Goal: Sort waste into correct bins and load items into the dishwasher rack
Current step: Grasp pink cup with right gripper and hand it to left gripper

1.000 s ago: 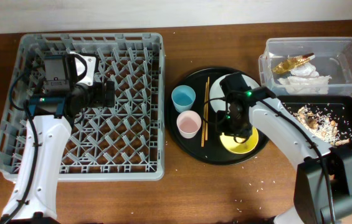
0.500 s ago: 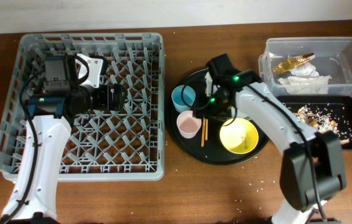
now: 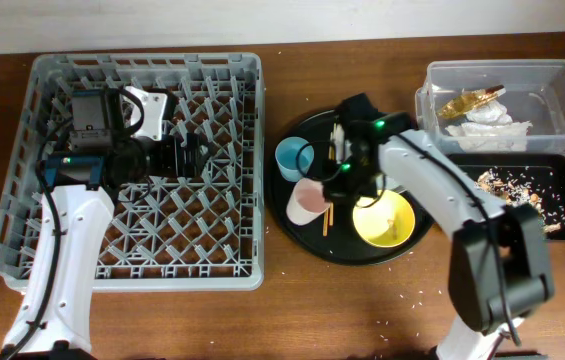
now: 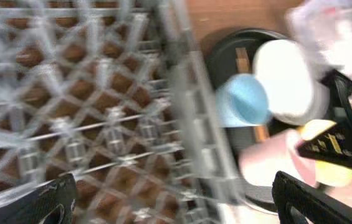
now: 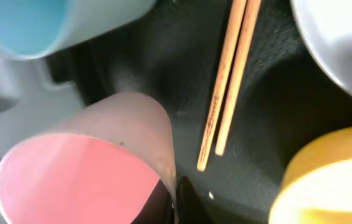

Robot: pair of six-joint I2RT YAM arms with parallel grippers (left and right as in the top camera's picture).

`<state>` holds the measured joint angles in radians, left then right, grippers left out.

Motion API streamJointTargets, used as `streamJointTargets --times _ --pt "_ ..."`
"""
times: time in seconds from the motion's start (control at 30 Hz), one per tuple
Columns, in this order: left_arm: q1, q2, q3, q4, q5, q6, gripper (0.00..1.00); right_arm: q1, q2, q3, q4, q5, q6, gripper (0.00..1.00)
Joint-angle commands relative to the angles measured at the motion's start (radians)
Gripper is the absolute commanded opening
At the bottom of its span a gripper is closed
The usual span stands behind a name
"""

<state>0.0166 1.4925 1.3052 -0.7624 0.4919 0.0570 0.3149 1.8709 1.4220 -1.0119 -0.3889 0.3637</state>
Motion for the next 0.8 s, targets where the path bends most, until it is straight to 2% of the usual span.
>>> streamJointTargets --times 0.0,0.1,0.13,0.2,0.27,0.33,0.47,0.67,0.77 --pt "0.003 0.032 0.016 0.009 0.31 -0.081 0.99 -0.132 -0.168 0.004 0.006 -0.202 -0.104 0.04" --pt "0.003 0.101 0.016 0.025 0.594 -0.091 0.99 -0.255 -0.207 0.004 0.123 -0.506 -0.158 0.04" --pt "0.003 0.14 0.016 0.051 0.731 -0.091 0.99 -0.281 -0.197 0.003 0.203 -0.653 -0.158 0.04" --pt "0.003 0.198 0.016 0.103 0.919 -0.091 0.99 -0.275 -0.179 0.003 0.29 -0.763 -0.14 0.04" --pt "0.003 0.256 0.016 0.152 1.083 -0.09 0.99 -0.243 -0.168 0.003 0.351 -0.782 -0.111 0.04" --pt "-0.006 0.288 0.016 0.149 1.082 -0.102 0.99 -0.183 -0.161 0.003 0.425 -0.777 -0.08 0.04" --pt "-0.042 0.291 0.016 0.149 1.082 -0.102 0.99 -0.09 -0.149 0.003 0.522 -0.636 0.036 0.04" --pt "-0.076 0.291 0.016 0.149 1.082 -0.103 0.99 0.009 -0.077 0.003 0.626 -0.62 0.114 0.04" --pt "-0.074 0.291 0.016 0.149 1.082 -0.103 0.89 0.026 -0.061 0.003 0.622 -0.62 0.116 0.04"
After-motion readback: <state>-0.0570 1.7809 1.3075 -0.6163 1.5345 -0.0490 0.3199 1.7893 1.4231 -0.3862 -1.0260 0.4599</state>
